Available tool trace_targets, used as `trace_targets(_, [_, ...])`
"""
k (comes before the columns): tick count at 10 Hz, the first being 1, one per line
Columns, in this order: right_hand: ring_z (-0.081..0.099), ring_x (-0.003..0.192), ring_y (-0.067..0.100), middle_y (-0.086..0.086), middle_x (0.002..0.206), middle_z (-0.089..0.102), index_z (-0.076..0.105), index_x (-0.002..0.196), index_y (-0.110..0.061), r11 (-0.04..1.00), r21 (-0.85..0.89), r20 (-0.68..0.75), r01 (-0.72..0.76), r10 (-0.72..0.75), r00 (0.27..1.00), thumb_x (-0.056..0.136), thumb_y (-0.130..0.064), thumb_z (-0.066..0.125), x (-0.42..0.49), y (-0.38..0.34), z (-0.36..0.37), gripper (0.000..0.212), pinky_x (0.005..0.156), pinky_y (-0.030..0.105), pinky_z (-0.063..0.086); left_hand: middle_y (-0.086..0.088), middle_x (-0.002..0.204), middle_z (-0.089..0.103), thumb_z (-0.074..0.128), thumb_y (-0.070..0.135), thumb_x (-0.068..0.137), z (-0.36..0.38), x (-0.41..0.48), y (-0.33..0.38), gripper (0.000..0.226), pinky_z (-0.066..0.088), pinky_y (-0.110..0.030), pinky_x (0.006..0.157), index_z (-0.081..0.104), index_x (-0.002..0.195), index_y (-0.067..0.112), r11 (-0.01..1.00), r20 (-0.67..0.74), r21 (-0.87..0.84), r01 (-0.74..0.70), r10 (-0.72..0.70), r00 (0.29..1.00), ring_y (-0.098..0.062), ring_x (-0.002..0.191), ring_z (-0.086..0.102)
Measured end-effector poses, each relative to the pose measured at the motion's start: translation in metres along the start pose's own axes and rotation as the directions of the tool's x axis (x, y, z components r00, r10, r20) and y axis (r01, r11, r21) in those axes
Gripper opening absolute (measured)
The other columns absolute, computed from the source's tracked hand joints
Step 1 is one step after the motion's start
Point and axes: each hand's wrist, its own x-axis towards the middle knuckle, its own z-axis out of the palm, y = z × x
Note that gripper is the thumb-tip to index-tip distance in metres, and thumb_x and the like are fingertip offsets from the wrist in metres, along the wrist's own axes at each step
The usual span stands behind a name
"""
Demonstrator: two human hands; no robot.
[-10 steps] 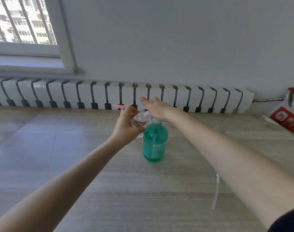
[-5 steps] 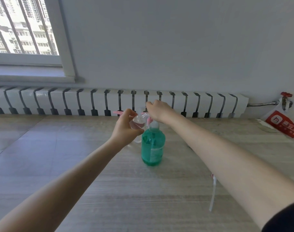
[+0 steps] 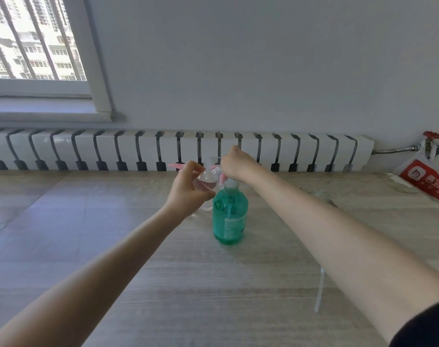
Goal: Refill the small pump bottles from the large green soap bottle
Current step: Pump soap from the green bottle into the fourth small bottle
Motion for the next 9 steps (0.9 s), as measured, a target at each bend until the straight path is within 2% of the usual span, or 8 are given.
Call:
trace_targets(1, [0.049, 0.117, 0.038, 0.019, 0.129, 0.049, 0.037, 0.132, 0.003, 0.996, -0.086, -0.001, 0.023, -0.024, 1.0, 0.094, -0.009, 0.034, 0.001, 0.002, 0.004, 0.04, 0.096, 0.046, 0.044, -0.008, 0.101, 0.063, 0.075, -0.005, 0.071, 0.0, 0.0, -0.003, 0.045, 0.055, -0.03, 0.078, 0.05, 0.104, 0.012, 1.0, 0.005, -0.01, -0.002, 0.002, 1.0, -0.022, 0.09, 0.065])
trace_targets(2, [0.048, 0.119, 0.038, 0.022, 0.129, 0.048, 0.048, 0.124, -0.008, 0.99, -0.136, 0.029, 0.044, -0.041, 0.999, 0.093, -0.012, 0.038, 0.004, 0.004, 0.007, 0.033, 0.1, 0.05, 0.042, -0.007, 0.102, 0.063, 0.074, -0.005, 0.071, 0.002, -0.001, -0.006, 0.043, 0.053, -0.023, 0.073, 0.05, 0.104, 0.011, 1.0, 0.015, -0.01, 0.004, -0.004, 1.0, -0.019, 0.088, 0.065])
trace_targets(3, [0.05, 0.119, 0.033, 0.016, 0.134, 0.05, 0.046, 0.082, -0.016, 0.986, -0.165, 0.066, 0.015, -0.004, 0.998, 0.091, -0.022, 0.041, 0.015, 0.006, 0.013, 0.012, 0.1, 0.047, 0.042, -0.007, 0.103, 0.062, 0.075, -0.004, 0.071, 0.003, -0.001, -0.01, 0.044, 0.054, -0.022, 0.072, 0.05, 0.104, 0.011, 1.0, 0.013, -0.01, 0.013, -0.013, 1.0, -0.017, 0.087, 0.065])
trace_targets(4, [0.052, 0.119, 0.025, 0.003, 0.141, 0.049, 0.054, 0.113, 0.001, 0.993, -0.115, 0.101, -0.033, 0.045, 0.994, 0.087, -0.029, 0.043, 0.027, 0.011, 0.019, 0.041, 0.1, 0.042, 0.042, -0.005, 0.101, 0.062, 0.074, -0.005, 0.071, 0.004, 0.0, -0.008, 0.044, 0.051, -0.019, 0.069, 0.05, 0.104, 0.01, 1.0, 0.018, -0.014, 0.011, -0.011, 1.0, -0.013, 0.084, 0.064])
trace_targets(5, [0.048, 0.125, 0.025, 0.003, 0.143, 0.046, 0.051, 0.094, 0.0, 0.993, -0.106, 0.119, -0.042, 0.055, 0.991, 0.09, -0.03, 0.04, 0.025, 0.01, 0.018, 0.032, 0.105, 0.041, 0.038, -0.005, 0.101, 0.062, 0.074, -0.005, 0.072, 0.003, -0.001, -0.006, 0.043, 0.05, -0.019, 0.069, 0.051, 0.105, 0.011, 1.0, 0.021, -0.008, 0.012, -0.012, 1.0, -0.013, 0.086, 0.064])
trace_targets(7, [0.058, 0.111, 0.027, 0.007, 0.138, 0.051, 0.052, 0.116, 0.002, 0.999, -0.022, 0.1, -0.044, 0.046, 0.994, 0.087, -0.028, 0.039, 0.017, 0.007, 0.015, 0.044, 0.103, 0.041, 0.04, -0.004, 0.1, 0.062, 0.075, -0.004, 0.071, 0.001, -0.002, -0.004, 0.044, 0.048, -0.019, 0.07, 0.05, 0.103, 0.013, 1.0, 0.011, 0.009, 0.008, -0.008, 1.0, -0.015, 0.089, 0.063])
trace_targets(8, [0.053, 0.082, 0.025, 0.013, 0.111, 0.055, 0.051, 0.08, -0.005, 0.999, -0.048, 0.065, -0.013, 0.016, 0.998, 0.095, -0.01, 0.035, -0.003, 0.001, -0.001, 0.023, 0.074, 0.027, 0.045, -0.006, 0.102, 0.062, 0.075, -0.004, 0.071, 0.001, -0.001, -0.004, 0.045, 0.052, -0.025, 0.075, 0.05, 0.104, 0.013, 1.0, 0.012, -0.016, 0.019, -0.019, 1.0, -0.018, 0.091, 0.063])
trace_targets(9, [0.035, 0.058, 0.012, 0.004, 0.077, 0.042, 0.031, 0.066, -0.015, 0.999, -0.041, 0.008, 0.007, -0.007, 1.0, 0.094, -0.008, 0.036, -0.011, -0.003, -0.01, 0.028, 0.05, 0.022, 0.031, -0.008, 0.105, 0.061, 0.076, -0.003, 0.069, 0.0, 0.003, -0.003, 0.048, 0.054, -0.033, 0.083, 0.05, 0.106, 0.012, 0.999, 0.004, -0.017, 0.028, -0.028, 1.0, -0.022, 0.097, 0.062])
